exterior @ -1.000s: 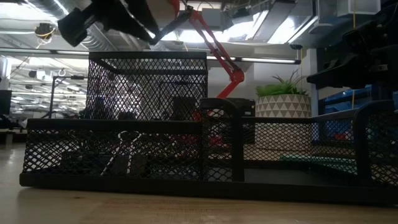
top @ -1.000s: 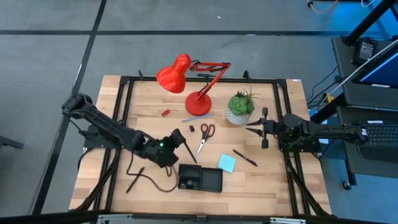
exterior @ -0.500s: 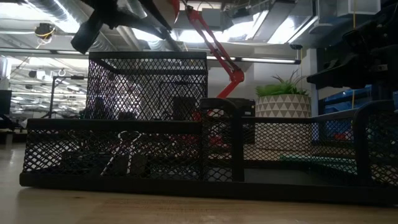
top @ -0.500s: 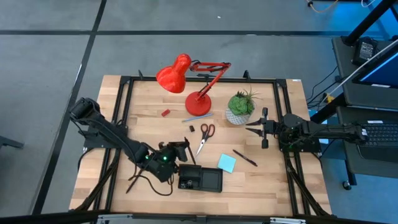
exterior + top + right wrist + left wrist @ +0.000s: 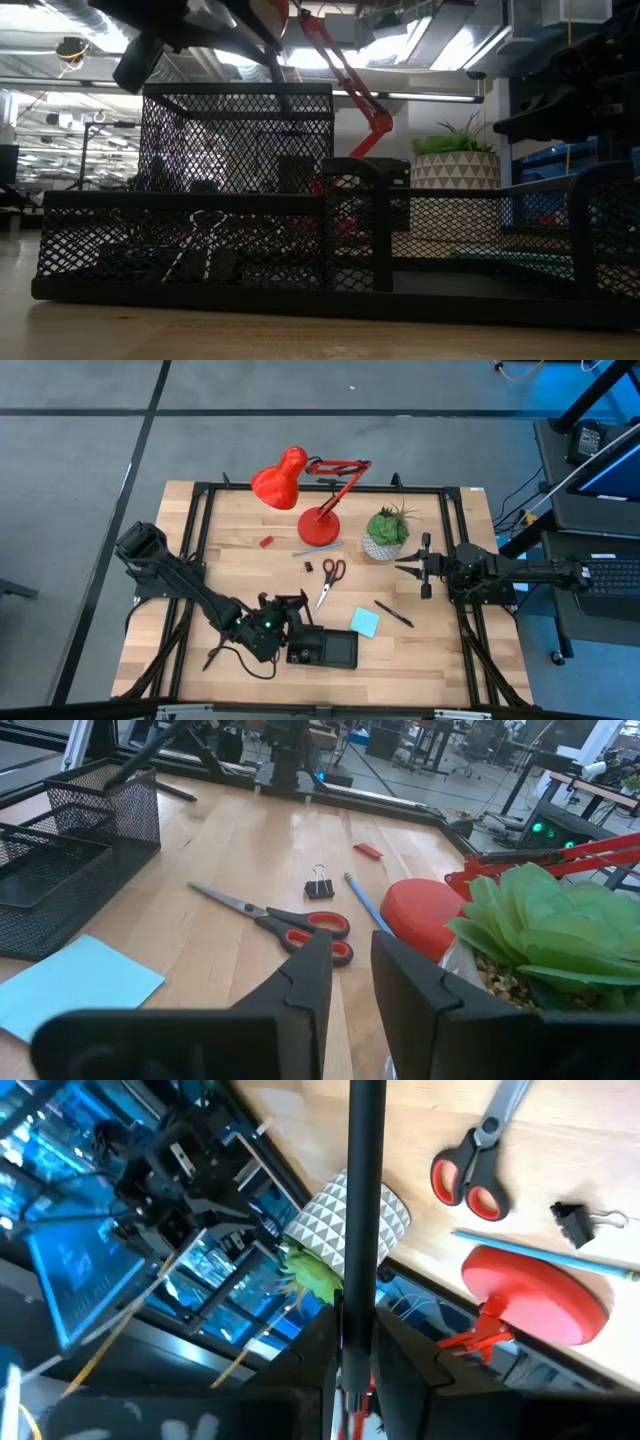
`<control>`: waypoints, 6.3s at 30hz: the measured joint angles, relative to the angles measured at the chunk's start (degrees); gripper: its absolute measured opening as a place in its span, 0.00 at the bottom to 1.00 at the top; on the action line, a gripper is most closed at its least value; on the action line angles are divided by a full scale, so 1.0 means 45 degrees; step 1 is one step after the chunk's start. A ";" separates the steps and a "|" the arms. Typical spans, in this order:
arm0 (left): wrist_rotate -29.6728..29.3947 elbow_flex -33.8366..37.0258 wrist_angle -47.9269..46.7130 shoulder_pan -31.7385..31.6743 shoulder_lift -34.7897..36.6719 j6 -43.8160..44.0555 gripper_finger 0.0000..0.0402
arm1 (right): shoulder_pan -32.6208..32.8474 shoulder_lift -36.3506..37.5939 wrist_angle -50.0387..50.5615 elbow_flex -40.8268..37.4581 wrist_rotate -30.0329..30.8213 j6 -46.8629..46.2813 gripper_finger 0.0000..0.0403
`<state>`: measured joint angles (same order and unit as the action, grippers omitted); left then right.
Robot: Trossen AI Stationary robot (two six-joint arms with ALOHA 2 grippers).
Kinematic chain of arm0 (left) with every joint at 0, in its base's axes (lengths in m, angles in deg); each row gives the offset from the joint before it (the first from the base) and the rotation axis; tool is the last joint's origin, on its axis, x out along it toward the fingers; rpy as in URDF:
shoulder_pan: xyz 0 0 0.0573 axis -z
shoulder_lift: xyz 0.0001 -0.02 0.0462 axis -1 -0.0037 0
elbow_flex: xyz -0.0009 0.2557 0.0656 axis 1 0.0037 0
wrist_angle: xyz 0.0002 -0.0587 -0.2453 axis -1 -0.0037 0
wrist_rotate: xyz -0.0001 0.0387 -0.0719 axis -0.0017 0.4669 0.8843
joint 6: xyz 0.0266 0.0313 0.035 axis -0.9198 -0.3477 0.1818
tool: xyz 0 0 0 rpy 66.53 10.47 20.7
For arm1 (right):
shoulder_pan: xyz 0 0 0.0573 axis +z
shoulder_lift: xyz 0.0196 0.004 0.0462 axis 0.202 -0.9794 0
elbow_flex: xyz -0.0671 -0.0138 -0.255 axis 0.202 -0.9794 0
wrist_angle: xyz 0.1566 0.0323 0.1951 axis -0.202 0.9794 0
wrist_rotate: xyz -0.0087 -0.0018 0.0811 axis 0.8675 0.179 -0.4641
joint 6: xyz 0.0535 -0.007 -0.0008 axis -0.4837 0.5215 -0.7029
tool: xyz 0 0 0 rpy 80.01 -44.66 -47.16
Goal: Pick and place office supplies into organizer
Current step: Put the top left black pen into the black desk organizer
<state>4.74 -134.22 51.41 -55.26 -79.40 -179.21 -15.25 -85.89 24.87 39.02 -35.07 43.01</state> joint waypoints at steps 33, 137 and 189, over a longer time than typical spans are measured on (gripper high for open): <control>-0.0869 0.0019 0.2365 0.0627 -0.2072 -0.2368 0.08 | 0.0001 -0.0001 -0.0004 0.0000 0.0001 -0.0034 0.19; 0.2778 0.8291 0.1321 -0.4877 0.8788 2.8086 0.08 | 0.0034 -1.3988 0.0414 1.0568 -0.0535 0.1761 0.19; 0.3861 0.8291 0.1306 -0.4867 0.8786 2.6420 0.10 | 0.0034 -2.2387 -0.0019 1.4398 -0.5845 0.7650 0.54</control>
<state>22.12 -96.91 57.29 -77.17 -39.86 -60.32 -15.10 -186.63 24.79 103.80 -61.37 77.44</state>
